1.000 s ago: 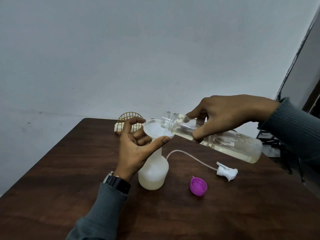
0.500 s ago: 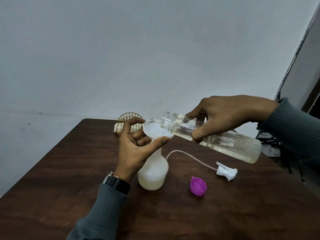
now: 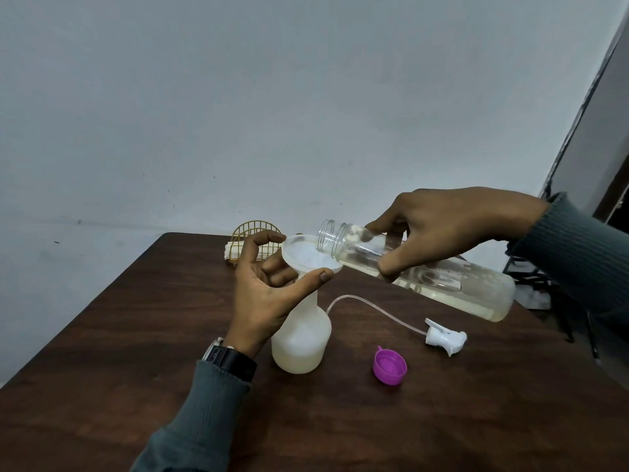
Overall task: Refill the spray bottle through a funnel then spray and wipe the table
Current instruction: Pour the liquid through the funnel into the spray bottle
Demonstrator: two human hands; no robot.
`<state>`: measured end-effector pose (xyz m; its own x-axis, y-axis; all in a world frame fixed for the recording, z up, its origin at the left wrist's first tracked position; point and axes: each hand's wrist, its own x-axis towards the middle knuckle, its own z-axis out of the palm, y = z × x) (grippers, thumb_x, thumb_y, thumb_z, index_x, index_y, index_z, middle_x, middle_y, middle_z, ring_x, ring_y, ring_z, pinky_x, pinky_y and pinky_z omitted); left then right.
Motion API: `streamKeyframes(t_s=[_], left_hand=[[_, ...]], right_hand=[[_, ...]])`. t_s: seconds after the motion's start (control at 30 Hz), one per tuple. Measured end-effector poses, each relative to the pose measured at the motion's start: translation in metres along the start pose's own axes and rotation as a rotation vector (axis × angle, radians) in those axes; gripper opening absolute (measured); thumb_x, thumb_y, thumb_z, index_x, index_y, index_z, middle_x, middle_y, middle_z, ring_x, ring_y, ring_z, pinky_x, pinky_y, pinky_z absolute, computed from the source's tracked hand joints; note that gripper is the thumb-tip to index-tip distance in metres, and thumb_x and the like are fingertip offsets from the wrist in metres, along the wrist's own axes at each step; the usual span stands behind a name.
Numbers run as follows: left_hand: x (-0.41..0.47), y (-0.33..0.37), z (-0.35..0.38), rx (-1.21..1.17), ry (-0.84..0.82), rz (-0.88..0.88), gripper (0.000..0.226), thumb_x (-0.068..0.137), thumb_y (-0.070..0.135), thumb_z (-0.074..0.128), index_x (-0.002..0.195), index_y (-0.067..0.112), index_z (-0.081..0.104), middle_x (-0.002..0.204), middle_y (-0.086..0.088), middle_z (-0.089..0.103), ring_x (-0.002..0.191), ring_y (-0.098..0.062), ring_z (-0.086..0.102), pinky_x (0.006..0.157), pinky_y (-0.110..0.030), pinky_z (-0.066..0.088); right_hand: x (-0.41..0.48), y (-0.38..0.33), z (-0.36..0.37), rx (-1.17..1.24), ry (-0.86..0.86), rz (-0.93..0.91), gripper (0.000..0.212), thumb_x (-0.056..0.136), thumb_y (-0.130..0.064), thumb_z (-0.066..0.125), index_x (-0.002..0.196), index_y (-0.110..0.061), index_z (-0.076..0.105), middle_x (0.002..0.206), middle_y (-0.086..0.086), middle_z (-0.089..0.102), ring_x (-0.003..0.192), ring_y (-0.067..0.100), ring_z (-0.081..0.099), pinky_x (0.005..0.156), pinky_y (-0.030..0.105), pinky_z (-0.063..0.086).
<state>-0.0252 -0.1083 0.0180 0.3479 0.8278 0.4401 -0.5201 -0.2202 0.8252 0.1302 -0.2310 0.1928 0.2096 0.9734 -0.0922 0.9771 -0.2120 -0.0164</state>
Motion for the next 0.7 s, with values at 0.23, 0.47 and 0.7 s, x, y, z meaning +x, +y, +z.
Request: streamKeyframes(t_s=[0.23,0.47,0.7], left_hand=[[0.0015,0.0006,0.0003,0.001,-0.003,-0.001,0.081,0.057,0.006,0.089,0.124,0.012,0.045,0.109,-0.009,0.081,0.094,-0.027,0.080,0.078,-0.033,0.065],[0.0018,0.0011,0.0008,0.010,0.001,-0.005,0.080,0.056,0.008,0.090,0.123,0.013,0.046,0.109,-0.008,0.081,0.094,-0.027,0.081,0.075,-0.031,0.064],[0.0017,0.0013,0.0017,-0.006,-0.002,-0.004,0.082,0.057,0.006,0.089,0.125,0.011,0.045,0.110,-0.009,0.081,0.094,-0.027,0.080,0.076,-0.031,0.064]], right_hand=[[0.0013,0.0008,-0.0017,0.000,-0.002,0.005,0.059,0.070,-0.061,0.076,0.126,-0.044,0.071,0.089,-0.024,0.077,0.061,-0.020,0.057,0.079,0.027,0.047],[0.0012,-0.0001,-0.0021,-0.004,-0.001,0.012,0.058,0.071,-0.059,0.076,0.126,-0.044,0.071,0.091,-0.022,0.077,0.059,-0.020,0.057,0.083,0.029,0.050],[-0.0003,0.0002,-0.0029,-0.006,0.000,0.008,0.056,0.071,-0.059,0.076,0.124,-0.043,0.072,0.087,-0.022,0.077,0.060,-0.018,0.058,0.078,0.029,0.049]])
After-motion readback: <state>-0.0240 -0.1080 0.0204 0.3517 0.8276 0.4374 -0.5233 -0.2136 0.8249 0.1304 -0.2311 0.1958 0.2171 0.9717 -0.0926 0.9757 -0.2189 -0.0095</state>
